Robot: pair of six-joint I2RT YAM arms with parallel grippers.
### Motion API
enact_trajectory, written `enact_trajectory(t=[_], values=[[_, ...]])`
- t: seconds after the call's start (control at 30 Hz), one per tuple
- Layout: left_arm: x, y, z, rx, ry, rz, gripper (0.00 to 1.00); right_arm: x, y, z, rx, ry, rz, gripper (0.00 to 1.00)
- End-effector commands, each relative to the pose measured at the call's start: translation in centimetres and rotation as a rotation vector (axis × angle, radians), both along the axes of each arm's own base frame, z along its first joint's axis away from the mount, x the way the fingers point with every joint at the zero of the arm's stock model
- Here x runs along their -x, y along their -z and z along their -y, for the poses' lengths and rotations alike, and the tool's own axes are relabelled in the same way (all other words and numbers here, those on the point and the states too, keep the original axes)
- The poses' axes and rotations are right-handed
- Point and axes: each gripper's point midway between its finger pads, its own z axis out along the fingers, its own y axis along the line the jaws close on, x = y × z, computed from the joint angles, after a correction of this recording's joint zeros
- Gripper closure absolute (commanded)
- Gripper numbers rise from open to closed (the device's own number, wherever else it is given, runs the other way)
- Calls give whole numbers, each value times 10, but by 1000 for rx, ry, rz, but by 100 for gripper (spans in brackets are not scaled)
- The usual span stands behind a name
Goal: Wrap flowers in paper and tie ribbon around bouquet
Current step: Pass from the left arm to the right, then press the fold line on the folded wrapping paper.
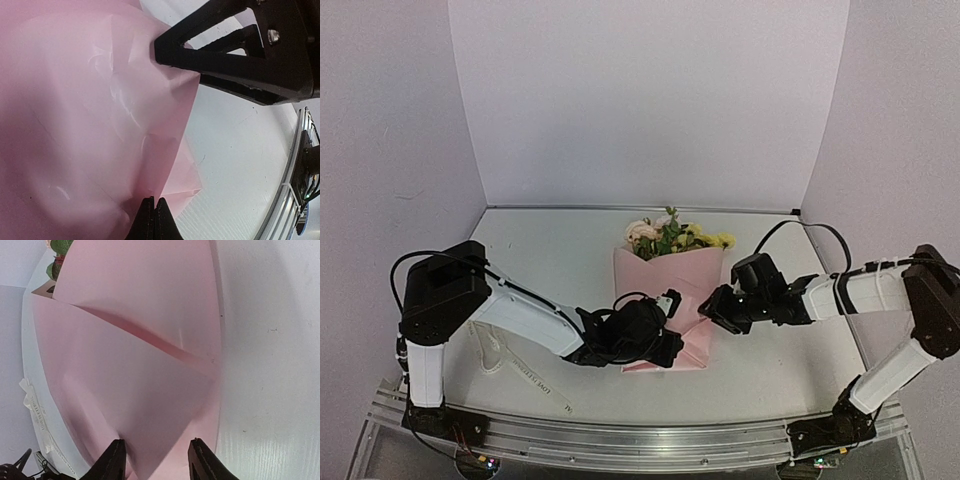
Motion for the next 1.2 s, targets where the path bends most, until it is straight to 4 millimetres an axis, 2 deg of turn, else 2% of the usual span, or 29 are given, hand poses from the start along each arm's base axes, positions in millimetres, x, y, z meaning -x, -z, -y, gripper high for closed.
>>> enact_trajectory(t=[0.0,0.1,0.2,0.37,0.47,0.5,0.6,0.8,0.97,1.17], values=[[-4,-18,16,48,24,19,100,-18,-14,-17,-47,-22,44,61],[-4,-18,16,47,24,18,100,-20,-9,-18,-44,-20,40,68],[-4,-19,16,47,25,17,98,-20,-3,-14,-23,-9,41,81],[-2,-36,11,85,17,14,79,-22,5,1,54,14,76,100],[-2,-55,-1,132,-3,5,68,-22,11,5,80,8,88,100],[-3,-64,-5,156,-14,-2,66,-21,12,4,75,4,92,100],[-6,-71,-23,194,-54,-40,64,-20,13,4,57,1,105,100],[-7,-57,-57,169,-125,-135,73,-19,11,7,53,6,122,100],[4,-31,-80,88,-150,-214,88,-19,10,6,51,5,123,100],[16,-12,-82,52,-120,-281,96,-20,11,4,48,5,120,100]])
